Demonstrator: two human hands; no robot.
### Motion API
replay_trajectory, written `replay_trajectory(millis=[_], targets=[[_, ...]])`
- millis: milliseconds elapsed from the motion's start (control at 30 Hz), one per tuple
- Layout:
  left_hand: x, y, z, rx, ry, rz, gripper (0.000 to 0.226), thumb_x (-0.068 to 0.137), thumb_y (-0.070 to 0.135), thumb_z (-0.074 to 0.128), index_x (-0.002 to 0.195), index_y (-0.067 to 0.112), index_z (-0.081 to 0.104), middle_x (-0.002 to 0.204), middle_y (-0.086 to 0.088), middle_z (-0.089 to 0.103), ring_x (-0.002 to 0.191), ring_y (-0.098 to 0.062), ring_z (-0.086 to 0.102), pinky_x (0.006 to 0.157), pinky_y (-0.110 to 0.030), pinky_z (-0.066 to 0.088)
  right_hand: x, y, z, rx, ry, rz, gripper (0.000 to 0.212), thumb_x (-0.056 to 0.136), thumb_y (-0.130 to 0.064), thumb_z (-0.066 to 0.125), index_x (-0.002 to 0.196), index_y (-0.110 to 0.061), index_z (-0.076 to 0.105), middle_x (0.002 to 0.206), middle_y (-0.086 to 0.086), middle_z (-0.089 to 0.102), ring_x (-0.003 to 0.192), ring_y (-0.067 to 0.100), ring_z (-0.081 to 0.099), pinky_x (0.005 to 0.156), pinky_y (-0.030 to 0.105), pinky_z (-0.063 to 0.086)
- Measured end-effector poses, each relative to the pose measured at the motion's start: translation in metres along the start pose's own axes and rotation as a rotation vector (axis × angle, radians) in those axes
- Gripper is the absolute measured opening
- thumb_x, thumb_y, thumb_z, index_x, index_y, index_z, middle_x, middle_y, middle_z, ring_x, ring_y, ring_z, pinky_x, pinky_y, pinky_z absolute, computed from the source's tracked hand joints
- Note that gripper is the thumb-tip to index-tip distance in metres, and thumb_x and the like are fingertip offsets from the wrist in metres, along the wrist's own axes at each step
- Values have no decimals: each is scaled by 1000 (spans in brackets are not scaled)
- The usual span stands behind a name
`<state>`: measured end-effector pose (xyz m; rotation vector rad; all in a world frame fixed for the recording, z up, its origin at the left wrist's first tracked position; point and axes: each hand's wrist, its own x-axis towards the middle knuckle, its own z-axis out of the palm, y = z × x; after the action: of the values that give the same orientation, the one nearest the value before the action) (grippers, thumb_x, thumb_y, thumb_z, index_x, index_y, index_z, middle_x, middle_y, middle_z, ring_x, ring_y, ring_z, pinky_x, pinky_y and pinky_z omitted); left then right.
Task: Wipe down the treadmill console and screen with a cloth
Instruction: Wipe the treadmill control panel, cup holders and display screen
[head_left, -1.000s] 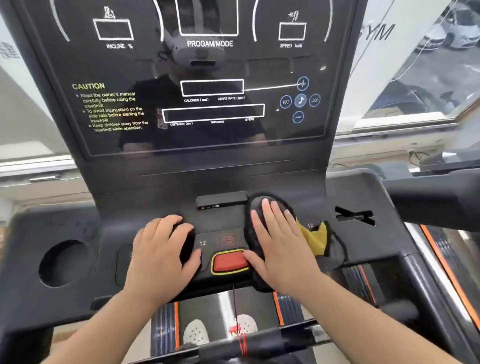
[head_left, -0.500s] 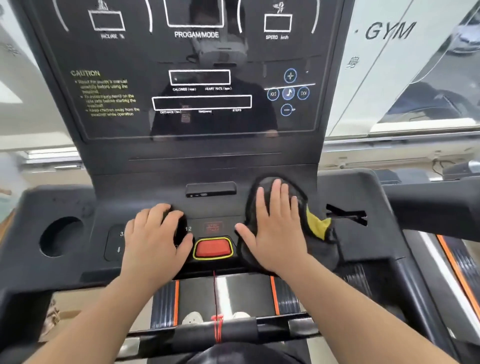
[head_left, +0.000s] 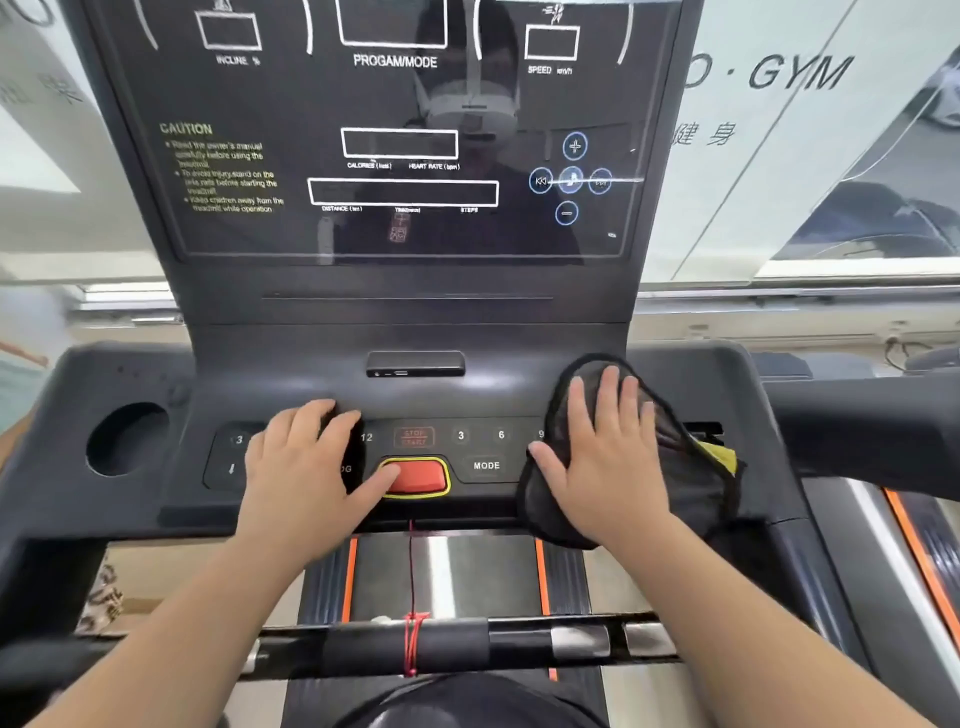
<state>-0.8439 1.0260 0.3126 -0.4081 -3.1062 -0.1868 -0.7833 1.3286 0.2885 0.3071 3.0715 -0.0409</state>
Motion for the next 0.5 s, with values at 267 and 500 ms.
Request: replay_trajectory(millis=[267, 500], targets=[[4, 4, -2, -19, 2, -24, 84, 75, 79, 39, 126, 18, 66, 134, -7, 58, 125, -34, 49, 101, -56, 42, -46, -57, 13, 15, -10, -542, 82, 98, -72, 34, 164, -25, 21, 173, 8, 15, 160, 32, 8, 127, 57, 14], [6, 5, 4, -68, 30, -56, 76, 82, 72, 36, 122, 16, 68, 129, -8, 60, 122, -36, 50, 101, -58, 40, -40, 32, 10, -7, -32, -133, 80, 97, -72, 31, 161, -23, 35, 169, 24, 18, 153, 52, 19, 119, 69, 25]])
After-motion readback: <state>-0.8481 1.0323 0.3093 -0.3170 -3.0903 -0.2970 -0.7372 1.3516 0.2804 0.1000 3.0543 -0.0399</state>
